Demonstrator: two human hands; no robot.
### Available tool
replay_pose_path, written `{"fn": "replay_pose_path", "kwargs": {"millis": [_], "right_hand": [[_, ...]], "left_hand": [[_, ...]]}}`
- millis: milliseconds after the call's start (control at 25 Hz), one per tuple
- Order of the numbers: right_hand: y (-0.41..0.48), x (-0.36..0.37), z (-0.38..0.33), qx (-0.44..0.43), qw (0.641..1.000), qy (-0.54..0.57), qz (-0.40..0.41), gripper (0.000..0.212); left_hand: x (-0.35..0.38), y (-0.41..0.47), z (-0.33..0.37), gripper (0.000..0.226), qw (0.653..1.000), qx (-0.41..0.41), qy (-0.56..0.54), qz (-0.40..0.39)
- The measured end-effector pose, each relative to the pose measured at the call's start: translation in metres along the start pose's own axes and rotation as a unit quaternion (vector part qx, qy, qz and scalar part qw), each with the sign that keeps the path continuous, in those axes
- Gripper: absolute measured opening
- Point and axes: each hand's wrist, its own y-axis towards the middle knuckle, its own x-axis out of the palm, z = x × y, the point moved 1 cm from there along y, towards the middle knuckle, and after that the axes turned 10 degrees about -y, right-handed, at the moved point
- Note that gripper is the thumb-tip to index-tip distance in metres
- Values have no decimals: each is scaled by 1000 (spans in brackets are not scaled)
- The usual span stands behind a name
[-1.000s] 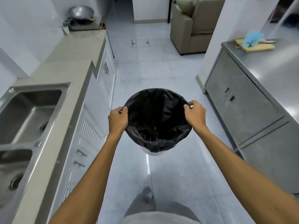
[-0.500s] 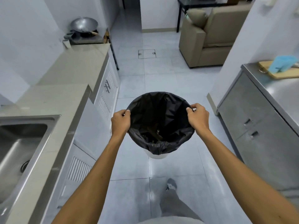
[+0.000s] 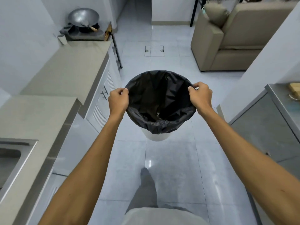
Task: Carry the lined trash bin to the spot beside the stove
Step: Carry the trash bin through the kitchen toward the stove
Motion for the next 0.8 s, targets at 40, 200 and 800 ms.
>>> {"fn": "replay_pose_path", "kwargs": {"millis": [40, 200, 800], "right_hand": [[27, 10, -7, -1, 1000, 3, -2, 20], [122, 47, -37, 12, 1000, 7, 3, 21], [483, 151, -140, 33, 999, 19, 9, 20]], "left_hand": [[12, 25, 2, 26, 1000, 0, 1, 0], [57, 123, 9, 28, 1000, 10, 17, -9], [244, 478, 49, 28, 1000, 10, 6, -25]]}}
